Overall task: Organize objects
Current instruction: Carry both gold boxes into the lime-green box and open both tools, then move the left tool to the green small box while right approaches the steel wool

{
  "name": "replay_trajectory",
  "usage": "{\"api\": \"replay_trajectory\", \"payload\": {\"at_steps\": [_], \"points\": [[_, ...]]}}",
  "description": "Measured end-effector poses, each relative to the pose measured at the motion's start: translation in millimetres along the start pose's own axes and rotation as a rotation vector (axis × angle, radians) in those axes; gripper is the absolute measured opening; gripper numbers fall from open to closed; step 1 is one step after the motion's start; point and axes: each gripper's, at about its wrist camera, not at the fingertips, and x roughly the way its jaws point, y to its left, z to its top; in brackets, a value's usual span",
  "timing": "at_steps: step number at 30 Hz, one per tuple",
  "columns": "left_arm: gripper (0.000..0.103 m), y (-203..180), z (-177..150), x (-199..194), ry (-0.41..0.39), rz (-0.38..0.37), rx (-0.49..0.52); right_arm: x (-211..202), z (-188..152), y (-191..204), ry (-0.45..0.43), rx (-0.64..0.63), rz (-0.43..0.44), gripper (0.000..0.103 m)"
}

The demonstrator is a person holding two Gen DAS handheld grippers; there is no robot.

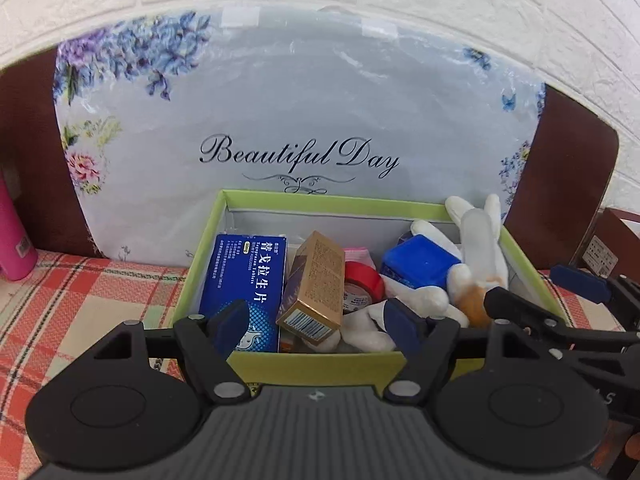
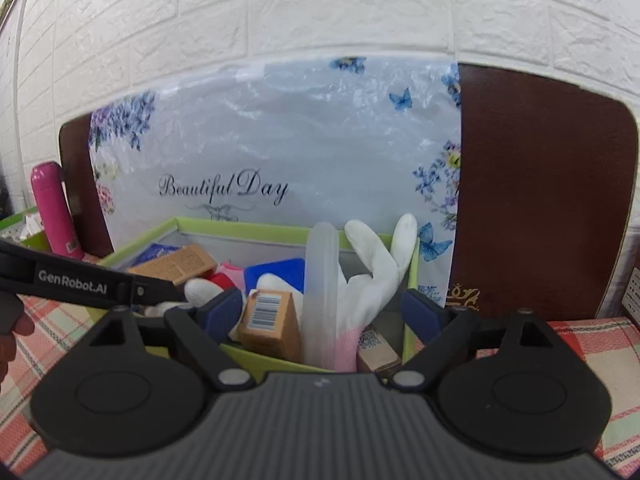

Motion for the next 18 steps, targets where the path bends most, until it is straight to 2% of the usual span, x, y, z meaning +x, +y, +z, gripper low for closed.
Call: {"api": "replay_trajectory", "payload": {"at_steps": [3,11,18], "points": [[0.082,-6,-1,-22,-0.009,0.013,0.001,-21,4,2,-0.032,0.004,-0.016,0.103],[0.084,-25,-19,-78,-0.020,0.087,0.036,-79,0,10,-0.039,0.019,-0.001,0.103],[0.084,-29,-53,-103,0.035,0.066,-0.001,-119,-20,14,-0.015,0.061,0.004,0.103]]}}
